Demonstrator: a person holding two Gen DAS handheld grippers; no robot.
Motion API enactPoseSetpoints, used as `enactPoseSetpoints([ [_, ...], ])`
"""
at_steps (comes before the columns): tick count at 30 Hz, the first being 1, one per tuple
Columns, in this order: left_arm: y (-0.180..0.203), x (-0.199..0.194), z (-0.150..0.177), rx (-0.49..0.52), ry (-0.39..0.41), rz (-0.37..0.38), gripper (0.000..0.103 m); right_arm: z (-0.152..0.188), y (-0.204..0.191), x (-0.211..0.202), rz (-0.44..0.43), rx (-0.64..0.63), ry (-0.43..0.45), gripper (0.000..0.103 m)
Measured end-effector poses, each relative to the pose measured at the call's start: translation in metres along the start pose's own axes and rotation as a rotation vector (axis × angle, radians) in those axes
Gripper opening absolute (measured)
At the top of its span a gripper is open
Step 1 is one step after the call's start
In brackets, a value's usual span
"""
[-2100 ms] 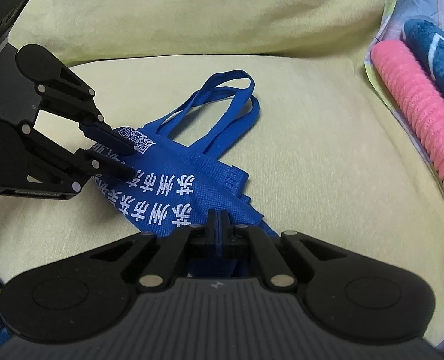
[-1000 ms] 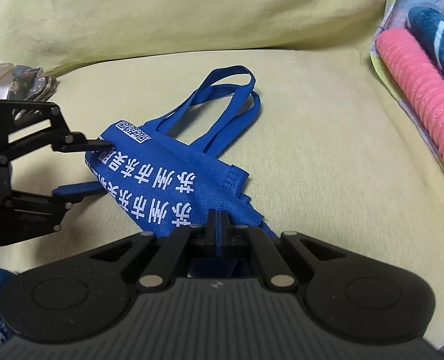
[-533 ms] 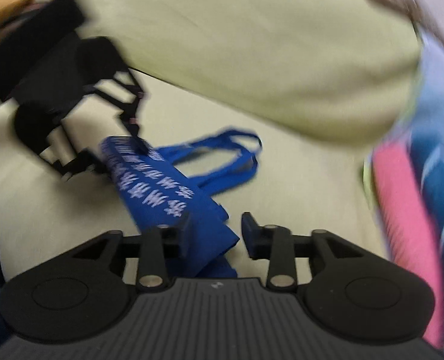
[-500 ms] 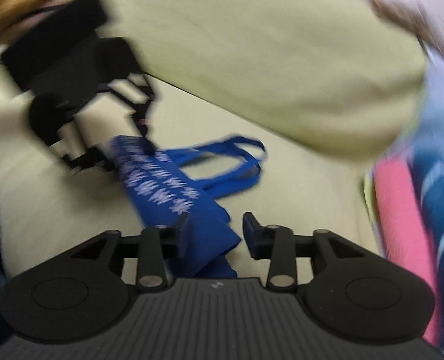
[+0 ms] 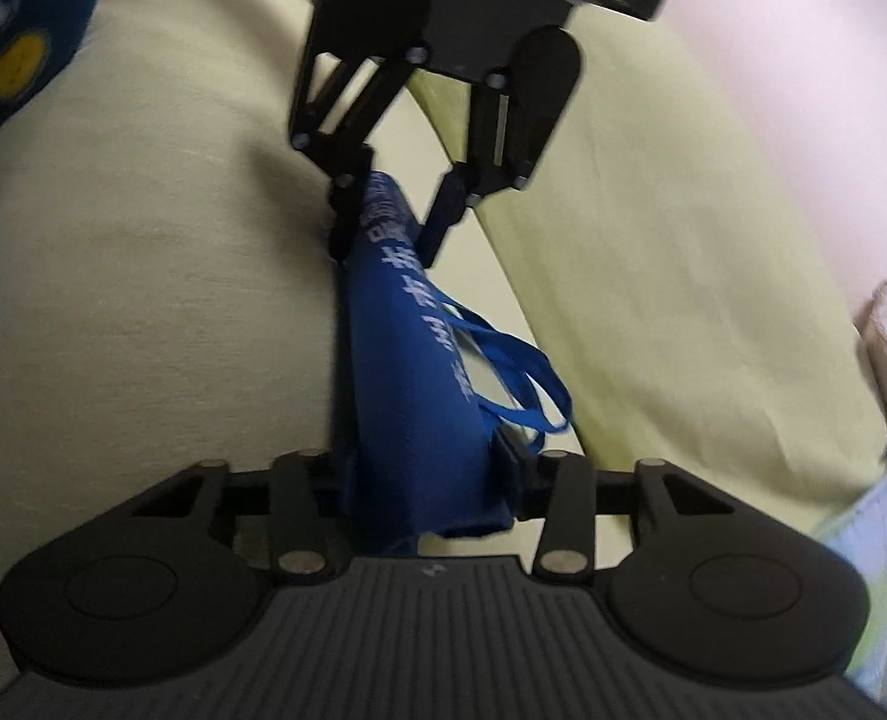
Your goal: Fold shopping bag
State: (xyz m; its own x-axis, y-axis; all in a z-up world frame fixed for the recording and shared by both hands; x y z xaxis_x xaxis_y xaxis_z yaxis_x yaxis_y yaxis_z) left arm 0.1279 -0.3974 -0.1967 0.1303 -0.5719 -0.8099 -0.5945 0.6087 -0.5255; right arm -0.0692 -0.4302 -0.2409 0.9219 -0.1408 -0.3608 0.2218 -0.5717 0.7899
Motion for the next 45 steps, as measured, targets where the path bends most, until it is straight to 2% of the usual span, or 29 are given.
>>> enactPoseSetpoints([
  [3,-0.003,0.000,-0.001,-0.039,0.007,0.006,0.045,-0.002,0.010,0.004,-0.060,0.110,-0.029,0.033],
  [6,-0.003,-0.004,-0.003,-0.059,0.006,0.012,0.045,-0.007,0.030,0.005,-0.159,0.282,-0.069,0.032],
  [9,0.001,-0.009,-0.005,-0.069,0.008,0.020,0.045,-0.008,0.041,0.001,-0.247,0.377,-0.085,0.032],
  [17,0.023,-0.026,-0.008,-0.143,0.022,0.025,0.045,-0.012,0.049,-0.018,-0.394,0.534,-0.098,0.032],
  [24,0.017,-0.028,-0.005,-0.275,0.043,0.035,0.045,-0.006,0.064,-0.012,-0.494,0.563,-0.106,0.032],
  [30,0.005,-0.024,-0.003,-0.342,0.055,0.053,0.045,0.014,0.078,-0.001,-0.571,0.694,-0.116,0.032],
  [45,-0.006,-0.015,-0.004,-0.380,0.047,0.058,0.045,0.043,0.107,0.019,-0.749,1.041,-0.154,0.032],
])
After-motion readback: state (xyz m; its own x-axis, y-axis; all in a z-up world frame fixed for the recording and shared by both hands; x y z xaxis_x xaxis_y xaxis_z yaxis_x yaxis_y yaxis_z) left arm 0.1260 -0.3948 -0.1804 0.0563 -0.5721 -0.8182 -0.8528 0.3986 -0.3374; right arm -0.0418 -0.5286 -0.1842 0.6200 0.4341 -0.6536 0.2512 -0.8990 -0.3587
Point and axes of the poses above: each gripper's, at about its wrist camera, not at the fingertips, and x roughly the way its jaws point, y to its right, z to its underside, the point moved 6 cm from there along x, roughly the way its jaws point, and after that the axes turned 5 degrees about y, right-handed, at the moved point
